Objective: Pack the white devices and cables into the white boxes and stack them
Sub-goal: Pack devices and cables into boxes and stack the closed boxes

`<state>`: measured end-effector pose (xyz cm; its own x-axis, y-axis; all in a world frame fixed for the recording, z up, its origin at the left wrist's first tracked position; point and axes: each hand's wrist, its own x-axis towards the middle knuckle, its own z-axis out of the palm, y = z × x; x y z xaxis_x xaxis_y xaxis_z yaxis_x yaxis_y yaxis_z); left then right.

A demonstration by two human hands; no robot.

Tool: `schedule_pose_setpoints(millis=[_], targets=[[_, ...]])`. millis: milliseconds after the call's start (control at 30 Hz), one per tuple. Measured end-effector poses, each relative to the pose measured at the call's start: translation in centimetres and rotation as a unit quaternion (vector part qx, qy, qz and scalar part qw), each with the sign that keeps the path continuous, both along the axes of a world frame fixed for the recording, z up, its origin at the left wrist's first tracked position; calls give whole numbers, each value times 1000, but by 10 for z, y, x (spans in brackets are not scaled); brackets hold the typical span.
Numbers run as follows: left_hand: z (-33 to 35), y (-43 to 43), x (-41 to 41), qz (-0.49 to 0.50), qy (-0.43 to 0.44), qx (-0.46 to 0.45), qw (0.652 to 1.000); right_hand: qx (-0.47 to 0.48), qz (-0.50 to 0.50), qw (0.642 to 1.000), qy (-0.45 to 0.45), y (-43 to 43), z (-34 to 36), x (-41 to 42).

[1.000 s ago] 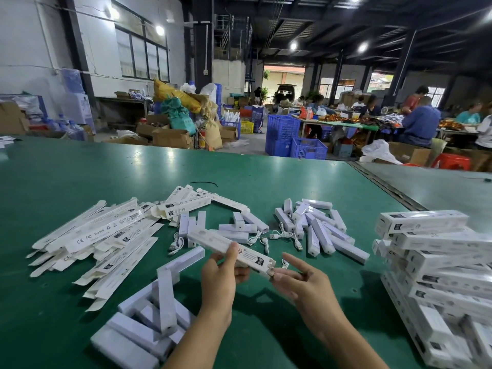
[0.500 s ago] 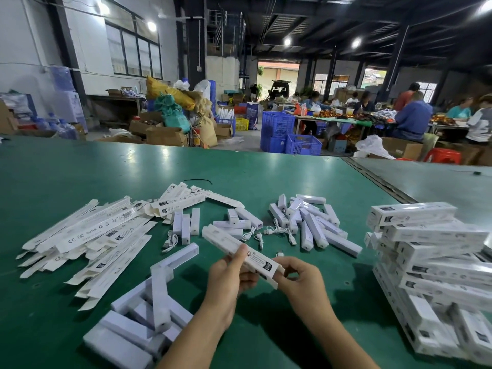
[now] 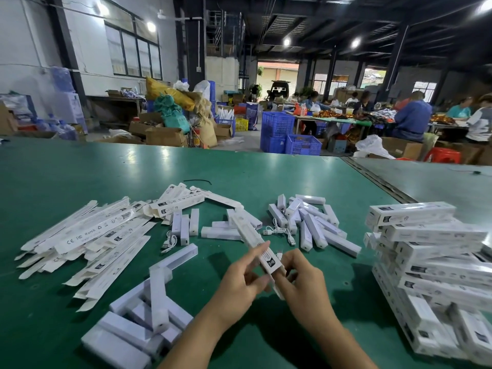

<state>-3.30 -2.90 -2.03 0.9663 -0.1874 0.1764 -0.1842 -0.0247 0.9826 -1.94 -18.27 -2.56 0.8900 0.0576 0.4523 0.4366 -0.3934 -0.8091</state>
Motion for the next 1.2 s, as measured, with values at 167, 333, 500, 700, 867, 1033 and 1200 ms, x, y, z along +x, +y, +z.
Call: schedule_pose_setpoints(millis=[167, 333, 500, 700, 867, 1033, 1200], targets=[[3, 10, 1, -19, -1, -21, 1000, -63, 45, 994, -83, -7, 10, -6], [-1, 11, 3, -35, 11, -43, 998, -46, 31, 974, -219, -6, 14, -6], [-5, 12, 5, -13, 10, -53, 998, -35, 51, 974, -216, -9, 14, -6], [-2, 13, 6, 36, -8, -63, 997, -145, 114, 967, -175, -19, 24, -10], [-1, 15, 5, 30, 0, -64, 998, -171, 109, 958, -203, -18, 26, -5], [-5, 16, 5, -5, 14, -34, 999, -114, 64, 972, -197, -15, 21, -6], [-5, 15, 8, -8, 23, -25, 999, -69, 22, 978, -196, -6, 16, -7]])
